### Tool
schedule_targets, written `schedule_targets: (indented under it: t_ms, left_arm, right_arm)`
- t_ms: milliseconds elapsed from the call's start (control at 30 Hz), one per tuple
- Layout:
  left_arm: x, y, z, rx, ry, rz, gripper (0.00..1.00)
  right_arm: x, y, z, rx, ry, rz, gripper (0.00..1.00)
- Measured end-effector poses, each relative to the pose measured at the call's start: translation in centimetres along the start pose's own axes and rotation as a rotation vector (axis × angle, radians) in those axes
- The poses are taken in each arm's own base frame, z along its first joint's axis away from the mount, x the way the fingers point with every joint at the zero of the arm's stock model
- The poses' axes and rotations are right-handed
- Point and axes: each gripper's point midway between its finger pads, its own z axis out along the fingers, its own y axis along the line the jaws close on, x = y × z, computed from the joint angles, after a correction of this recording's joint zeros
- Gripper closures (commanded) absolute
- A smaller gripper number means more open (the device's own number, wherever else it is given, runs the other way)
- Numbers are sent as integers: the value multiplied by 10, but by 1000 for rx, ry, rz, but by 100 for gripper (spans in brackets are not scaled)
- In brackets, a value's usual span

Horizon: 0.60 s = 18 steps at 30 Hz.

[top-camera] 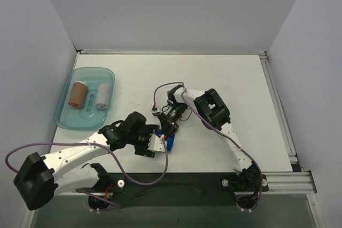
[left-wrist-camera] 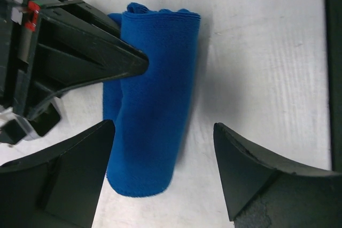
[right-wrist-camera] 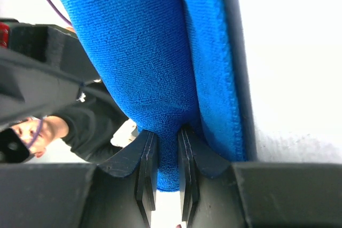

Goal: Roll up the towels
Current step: Roll the towel

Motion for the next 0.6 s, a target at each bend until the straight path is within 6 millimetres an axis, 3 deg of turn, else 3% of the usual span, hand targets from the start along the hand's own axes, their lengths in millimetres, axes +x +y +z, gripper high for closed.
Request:
schedule_targets:
  t_ms: [167,433,600]
  left_arm:
    - [7,10,19,-30,11,116,20]
    - [20,14,43,-14,56,225,53]
    - [20,14,44,-16,66,230,67]
  right_arm:
    - [-3,-1,-1,-3,3,19,100]
    - [-10,-6,-11,-1,-26,14,95]
    - [-11,-7,-12,0,-30,12,83]
